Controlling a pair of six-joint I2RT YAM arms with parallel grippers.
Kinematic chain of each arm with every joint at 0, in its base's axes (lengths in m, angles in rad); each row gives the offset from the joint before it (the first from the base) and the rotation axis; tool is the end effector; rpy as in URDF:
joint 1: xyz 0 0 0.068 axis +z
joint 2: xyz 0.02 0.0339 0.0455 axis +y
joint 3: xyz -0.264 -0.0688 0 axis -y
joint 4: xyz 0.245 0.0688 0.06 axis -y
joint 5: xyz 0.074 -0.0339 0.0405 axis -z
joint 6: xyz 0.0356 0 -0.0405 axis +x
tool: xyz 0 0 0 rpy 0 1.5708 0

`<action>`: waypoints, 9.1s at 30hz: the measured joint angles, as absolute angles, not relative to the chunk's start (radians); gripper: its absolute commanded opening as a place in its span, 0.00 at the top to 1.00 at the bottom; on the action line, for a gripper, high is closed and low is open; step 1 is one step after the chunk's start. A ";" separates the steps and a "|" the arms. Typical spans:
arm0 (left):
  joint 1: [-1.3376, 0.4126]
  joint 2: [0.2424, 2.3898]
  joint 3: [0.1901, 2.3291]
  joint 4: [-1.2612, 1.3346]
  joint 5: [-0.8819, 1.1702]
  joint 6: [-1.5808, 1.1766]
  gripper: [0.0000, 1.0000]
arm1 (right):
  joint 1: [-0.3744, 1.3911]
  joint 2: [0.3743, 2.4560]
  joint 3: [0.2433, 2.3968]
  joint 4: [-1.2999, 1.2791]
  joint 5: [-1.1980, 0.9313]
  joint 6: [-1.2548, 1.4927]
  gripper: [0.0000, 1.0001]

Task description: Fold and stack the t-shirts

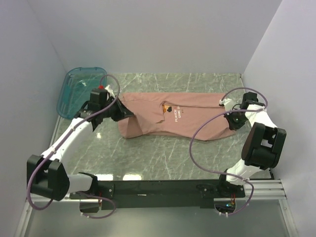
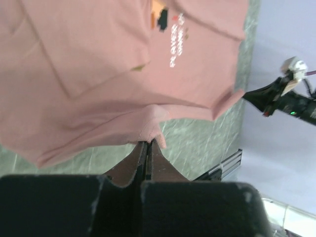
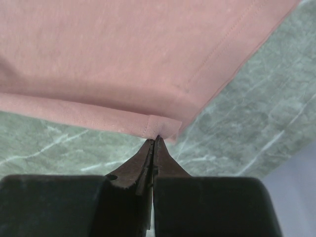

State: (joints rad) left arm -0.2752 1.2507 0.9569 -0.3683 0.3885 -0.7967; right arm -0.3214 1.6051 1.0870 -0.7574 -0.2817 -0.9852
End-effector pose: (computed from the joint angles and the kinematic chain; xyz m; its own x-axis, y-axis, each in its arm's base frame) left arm 0.2592 -0.0872 0.2848 -0.7990 -0.4620 -0.3848 -0.0463 0.6853 -0.7268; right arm 0.2907 -0.0864 0.2046 -0.6906 -0.6138 -0.3825 -0.6312 0.7697 -0.0955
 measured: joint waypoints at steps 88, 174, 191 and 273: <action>-0.160 1.903 1.599 -0.454 0.534 -0.646 0.99 | -0.379 1.972 1.388 -0.612 -0.358 -0.485 1.00; 0.024 1.702 1.533 -0.281 0.480 -0.570 0.13 | -0.155 1.629 1.201 -0.645 -0.659 -0.699 0.55; -0.053 1.417 0.897 -0.431 0.340 -0.594 0.41 | 0.559 1.856 1.539 -0.542 -0.566 -0.538 0.56; -0.145 1.082 0.886 -0.432 -0.155 -0.449 0.13 | 0.755 2.307 1.959 -0.573 0.010 -0.371 0.59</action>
State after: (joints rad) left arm -0.1452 1.0824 0.8856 -0.4316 -0.1555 -0.4488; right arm 0.7547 2.3066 1.9587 -0.5728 0.0097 -0.3714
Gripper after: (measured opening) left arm 0.873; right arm 0.414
